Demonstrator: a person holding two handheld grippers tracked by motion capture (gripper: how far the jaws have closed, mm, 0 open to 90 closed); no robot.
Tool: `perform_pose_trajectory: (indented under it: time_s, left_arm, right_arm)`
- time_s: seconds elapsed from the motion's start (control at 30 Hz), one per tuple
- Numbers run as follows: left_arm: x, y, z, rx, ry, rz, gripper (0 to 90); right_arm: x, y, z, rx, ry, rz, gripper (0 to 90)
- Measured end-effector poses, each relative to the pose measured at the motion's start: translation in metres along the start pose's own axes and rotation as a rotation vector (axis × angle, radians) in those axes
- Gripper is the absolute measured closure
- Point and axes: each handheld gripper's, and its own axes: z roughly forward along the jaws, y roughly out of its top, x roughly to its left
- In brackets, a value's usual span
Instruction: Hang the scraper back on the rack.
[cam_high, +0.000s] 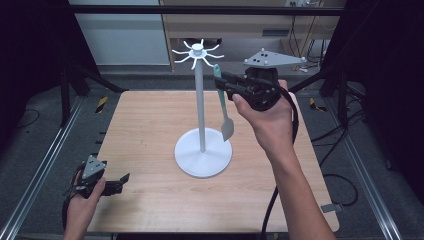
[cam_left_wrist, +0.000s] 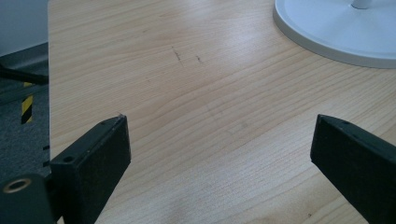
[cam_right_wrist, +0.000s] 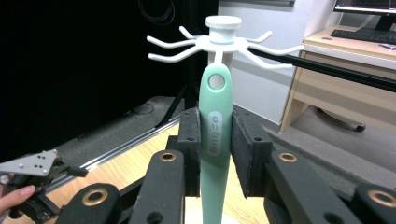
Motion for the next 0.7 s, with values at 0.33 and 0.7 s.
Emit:
perform_pose_trajectory:
  time_s: [0.33, 0.7]
  left_arm:
    - [0.0, 0.0, 0.0, -0.003, -0.006, -0.001, 4.7]
    - [0.0, 0.0, 0.0, -0.003, -0.007, -0.001, 4.7]
  right_arm:
    - [0.001, 0.004, 0.008, 0.026, -0.011, -0.01, 74.3]
    - [0.0, 0.005, 0.016, 0.038, -0.015, -0.009, 74.3]
